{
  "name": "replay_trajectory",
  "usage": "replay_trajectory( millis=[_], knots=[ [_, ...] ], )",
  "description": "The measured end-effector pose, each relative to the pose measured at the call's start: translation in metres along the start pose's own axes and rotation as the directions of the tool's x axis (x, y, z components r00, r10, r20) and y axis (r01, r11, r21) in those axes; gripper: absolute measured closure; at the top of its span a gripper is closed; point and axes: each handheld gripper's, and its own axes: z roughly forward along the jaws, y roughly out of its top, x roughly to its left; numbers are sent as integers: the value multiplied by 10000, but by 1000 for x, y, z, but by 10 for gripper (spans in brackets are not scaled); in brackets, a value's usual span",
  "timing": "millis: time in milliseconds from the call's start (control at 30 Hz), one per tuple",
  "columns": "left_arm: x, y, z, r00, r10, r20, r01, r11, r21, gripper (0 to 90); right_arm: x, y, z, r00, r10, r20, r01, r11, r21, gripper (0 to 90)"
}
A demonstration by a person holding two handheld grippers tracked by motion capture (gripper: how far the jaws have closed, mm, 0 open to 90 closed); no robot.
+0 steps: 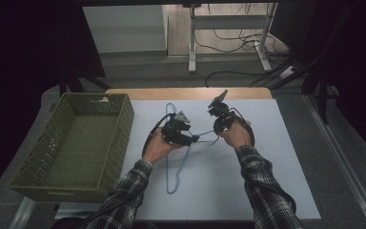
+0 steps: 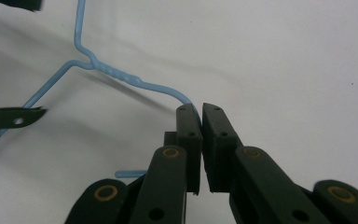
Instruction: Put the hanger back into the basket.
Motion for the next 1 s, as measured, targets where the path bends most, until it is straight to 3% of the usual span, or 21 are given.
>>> replay_trajectory(
  millis=[100, 167, 300, 400, 467, 533, 767, 1000],
  knots=[
    [0, 2, 10, 9999, 101, 123, -102, 9999, 115, 412, 1, 1, -1, 10000, -17, 26, 17, 10000, 19, 861],
    [1, 3, 13, 9993, 373, 88, -376, 9986, 361, 443, 1, 1, -1, 10000, -26, 16, 26, 10000, 28, 861],
    [1, 4, 23, 9995, 284, 133, -287, 9992, 284, 506, 2, 1, -1, 10000, -2, -15, 2, 10000, 35, 861],
    [2, 5, 27, 9980, 604, 162, -612, 9965, 568, 535, 2, 1, -1, 10000, -12, -7, 12, 10000, 24, 861],
    [0, 6, 31, 9982, 576, 182, -585, 9970, 504, 552, 2, 1, -1, 10000, -33, -21, 33, 10000, 29, 861],
    [1, 7, 32, 9964, 839, 82, -843, 9940, 702, 581, 2, 1, -1, 10000, -77, -33, 77, 10000, 19, 861],
    [3, 7, 34, 9956, 928, 120, -935, 9921, 842, 699, 2, 1, -1, 9999, -73, -75, 73, 10000, 25, 861],
    [6, 9, 31, 9914, 1229, 454, -1269, 9868, 1008, 741, 3, 1, -1, 9998, -97, -160, 97, 10000, -12, 860]
  ],
)
